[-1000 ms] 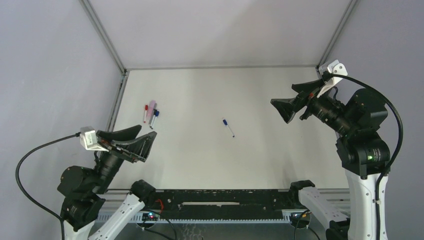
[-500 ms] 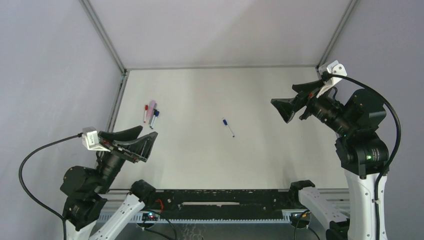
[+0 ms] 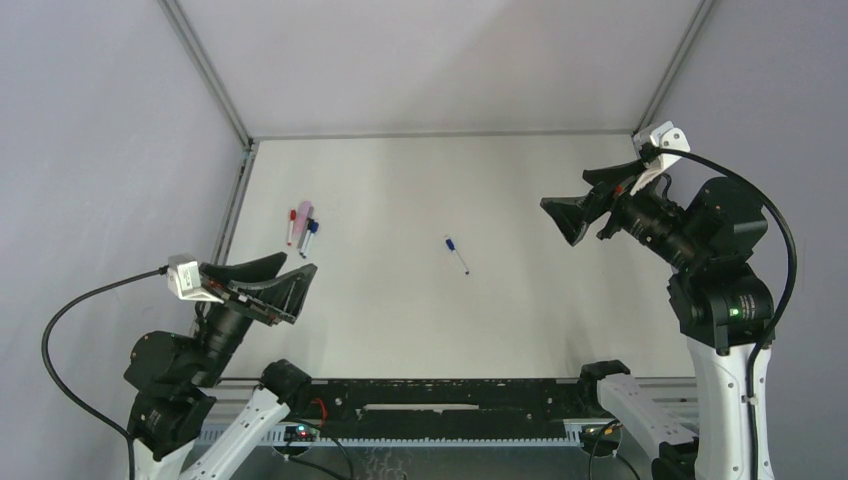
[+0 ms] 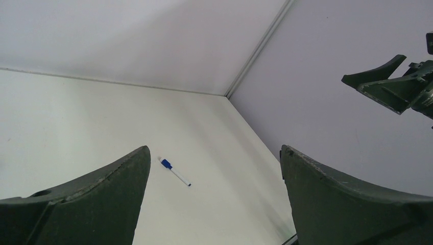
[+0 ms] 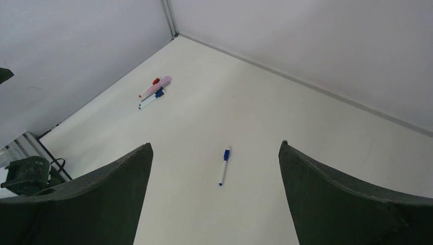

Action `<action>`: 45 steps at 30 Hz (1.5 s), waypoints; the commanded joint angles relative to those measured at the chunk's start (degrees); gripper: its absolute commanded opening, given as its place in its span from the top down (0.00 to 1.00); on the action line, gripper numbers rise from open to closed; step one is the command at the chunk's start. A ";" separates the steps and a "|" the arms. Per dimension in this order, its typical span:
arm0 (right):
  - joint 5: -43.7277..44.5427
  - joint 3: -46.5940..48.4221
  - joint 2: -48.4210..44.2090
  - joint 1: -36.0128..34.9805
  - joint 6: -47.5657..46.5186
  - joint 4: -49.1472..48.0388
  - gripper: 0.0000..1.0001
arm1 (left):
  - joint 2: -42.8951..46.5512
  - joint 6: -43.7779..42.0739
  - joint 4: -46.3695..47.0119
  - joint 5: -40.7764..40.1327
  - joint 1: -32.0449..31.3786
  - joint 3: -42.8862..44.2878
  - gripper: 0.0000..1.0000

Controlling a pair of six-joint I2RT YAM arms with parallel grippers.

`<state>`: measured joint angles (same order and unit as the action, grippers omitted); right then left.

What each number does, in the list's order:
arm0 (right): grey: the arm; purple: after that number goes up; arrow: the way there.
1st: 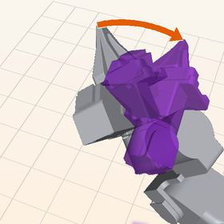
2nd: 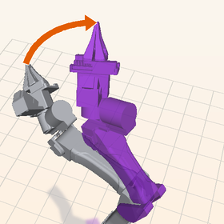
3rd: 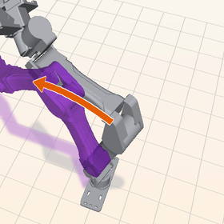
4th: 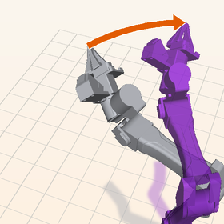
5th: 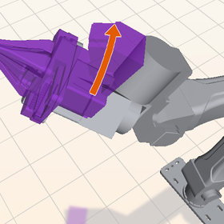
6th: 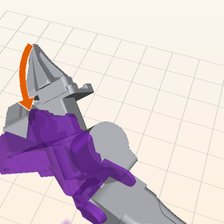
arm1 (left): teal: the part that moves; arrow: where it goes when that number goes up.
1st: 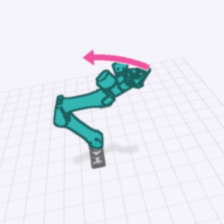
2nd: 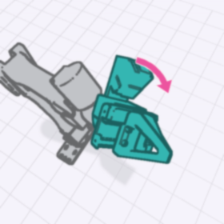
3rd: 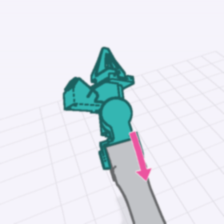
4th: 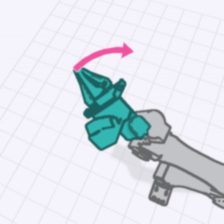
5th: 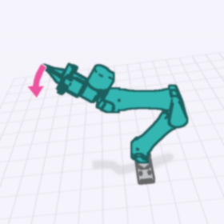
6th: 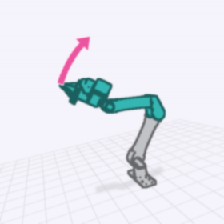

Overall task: Insert the pens into the pen caps
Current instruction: Reset both arms

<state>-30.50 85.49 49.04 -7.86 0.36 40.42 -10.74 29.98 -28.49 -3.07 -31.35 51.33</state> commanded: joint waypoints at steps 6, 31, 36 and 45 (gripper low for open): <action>0.50 -1.07 -0.34 0.21 0.16 -2.27 0.00 | 1.03 -0.11 0.12 -0.69 0.33 -1.78 0.00; 1.86 -1.38 -0.53 0.21 -0.27 -2.43 0.00 | 1.82 -0.04 -0.43 -0.94 0.33 -2.39 0.00; 2.16 -1.54 -0.58 0.21 -0.27 -2.61 0.00 | 1.88 -0.03 -0.59 -1.06 0.33 -2.42 0.00; 4.05 -2.48 -0.54 0.21 -0.27 -3.52 0.00 | 2.22 -0.10 -0.69 -1.03 0.33 -2.56 0.00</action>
<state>-28.08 83.88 48.75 -7.86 0.27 39.24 -9.04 29.98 -29.21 -3.90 -31.35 50.35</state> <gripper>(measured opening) 0.994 0.996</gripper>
